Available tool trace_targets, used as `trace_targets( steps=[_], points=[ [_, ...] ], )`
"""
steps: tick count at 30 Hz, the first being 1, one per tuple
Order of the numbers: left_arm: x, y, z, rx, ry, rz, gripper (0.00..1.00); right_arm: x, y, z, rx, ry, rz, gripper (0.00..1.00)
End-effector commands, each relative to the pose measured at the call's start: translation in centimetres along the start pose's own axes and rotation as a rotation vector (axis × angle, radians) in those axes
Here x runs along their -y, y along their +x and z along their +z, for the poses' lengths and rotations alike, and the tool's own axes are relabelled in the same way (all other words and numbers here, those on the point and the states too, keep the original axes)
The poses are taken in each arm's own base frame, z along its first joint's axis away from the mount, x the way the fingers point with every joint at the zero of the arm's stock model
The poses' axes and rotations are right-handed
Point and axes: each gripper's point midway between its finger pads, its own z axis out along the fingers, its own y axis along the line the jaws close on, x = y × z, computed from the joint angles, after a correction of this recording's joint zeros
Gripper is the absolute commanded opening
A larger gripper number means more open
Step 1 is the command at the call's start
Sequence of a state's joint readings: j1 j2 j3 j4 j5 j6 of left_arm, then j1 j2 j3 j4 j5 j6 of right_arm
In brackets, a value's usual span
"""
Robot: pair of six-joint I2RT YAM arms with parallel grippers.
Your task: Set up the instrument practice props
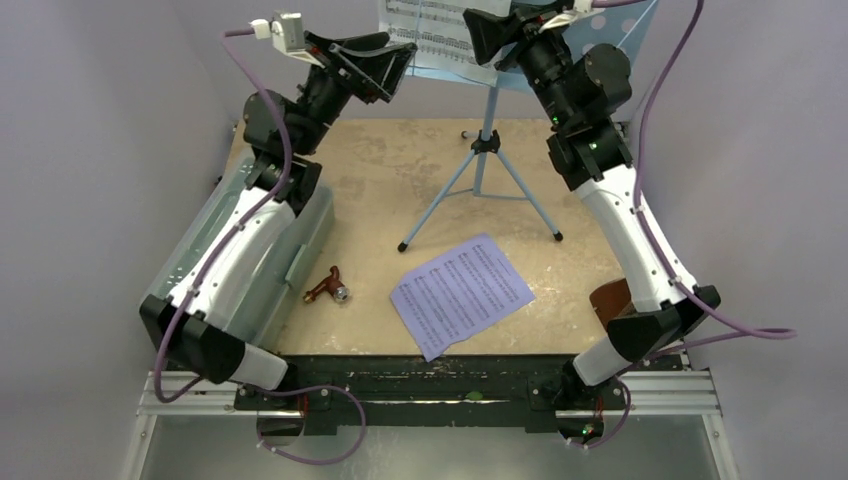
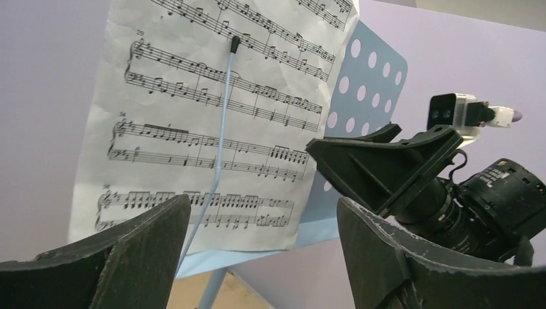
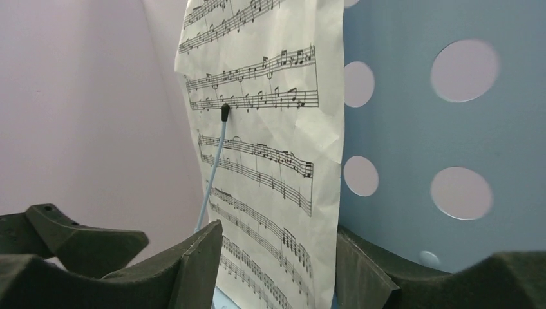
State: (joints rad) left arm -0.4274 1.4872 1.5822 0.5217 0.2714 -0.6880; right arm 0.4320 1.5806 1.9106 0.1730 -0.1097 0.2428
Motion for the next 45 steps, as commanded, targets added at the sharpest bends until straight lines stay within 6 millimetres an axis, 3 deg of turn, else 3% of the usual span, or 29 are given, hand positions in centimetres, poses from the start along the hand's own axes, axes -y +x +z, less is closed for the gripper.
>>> trace_targets(
  steps=[1, 5, 7, 10, 14, 18, 19, 23, 26, 28, 32, 36, 41, 45],
  points=[
    [-0.4, -1.7, -3.5, -0.036, -0.155, 0.067, 0.84, 0.2, -4.1, -3.2, 0.008, 0.066, -0.06, 0.68],
    [-2.1, 0.9, -7.8, -0.161, -0.299, 0.049, 0.85, 0.8, -3.9, -5.9, -0.084, 0.123, -0.093, 0.78],
    [-2.5, 3.0, -10.2, -0.242, -0.334, 0.028, 0.85, 1.2, -2.8, -7.8, -0.144, 0.148, -0.109, 0.8],
    [-3.2, 7.6, -14.2, -0.384, -0.367, -0.036, 0.87, -0.1, -0.1, -11.0, -0.243, 0.082, -0.08, 0.78],
    [-4.1, 14.1, -19.0, -0.549, -0.39, -0.162, 0.87, -3.3, 8.1, -15.9, -0.448, -0.046, 0.079, 0.7],
    [-4.3, 21.2, -23.1, -0.697, -0.354, -0.347, 0.87, -8.2, 17.3, -22.5, -0.656, -0.144, 0.215, 0.7],
    [-4.3, 22.8, -24.1, -0.74, -0.352, -0.385, 0.87, -8.6, 19.4, -24.2, -0.706, -0.151, 0.255, 0.7],
    [-4.1, 29.0, -27.5, -0.943, -0.363, -0.438, 0.87, -6.8, 27.9, -31.0, -0.908, 0.002, 0.384, 0.75],
    [-3.6, 32.3, -28.5, -1.024, -0.387, -0.374, 0.86, -3.8, 32.2, -35.1, -1.054, 0.25, 0.406, 0.78],
    [-2.8, 34.3, -28.6, -1.047, -0.396, -0.33, 0.86, -1.8, 33.6, -37.1, -1.123, 0.401, 0.37, 0.8],
    [-2.6, 38.0, -29.4, -1.084, -0.422, -0.31, 0.84, 3.2, 34.2, -39.7, -1.111, 0.688, 0.301, 0.96],
    [-3.1, 41.5, -31.0, -1.136, -0.466, -0.287, 0.81, 7.8, 35.0, -42.3, -1.086, 0.861, 0.379, 0.98],
    [-2.9, 43.9, -32.9, -1.152, -0.51, -0.301, 0.8, 9.7, 35.7, -43.8, -1.069, 0.971, 0.393, 0.99],
    [-3.1, 44.2, -34.3, -1.154, -0.544, -0.308, 0.8, 10.6, 35.6, -43.9, -1.037, 1.026, 0.389, 0.99]
  ],
)
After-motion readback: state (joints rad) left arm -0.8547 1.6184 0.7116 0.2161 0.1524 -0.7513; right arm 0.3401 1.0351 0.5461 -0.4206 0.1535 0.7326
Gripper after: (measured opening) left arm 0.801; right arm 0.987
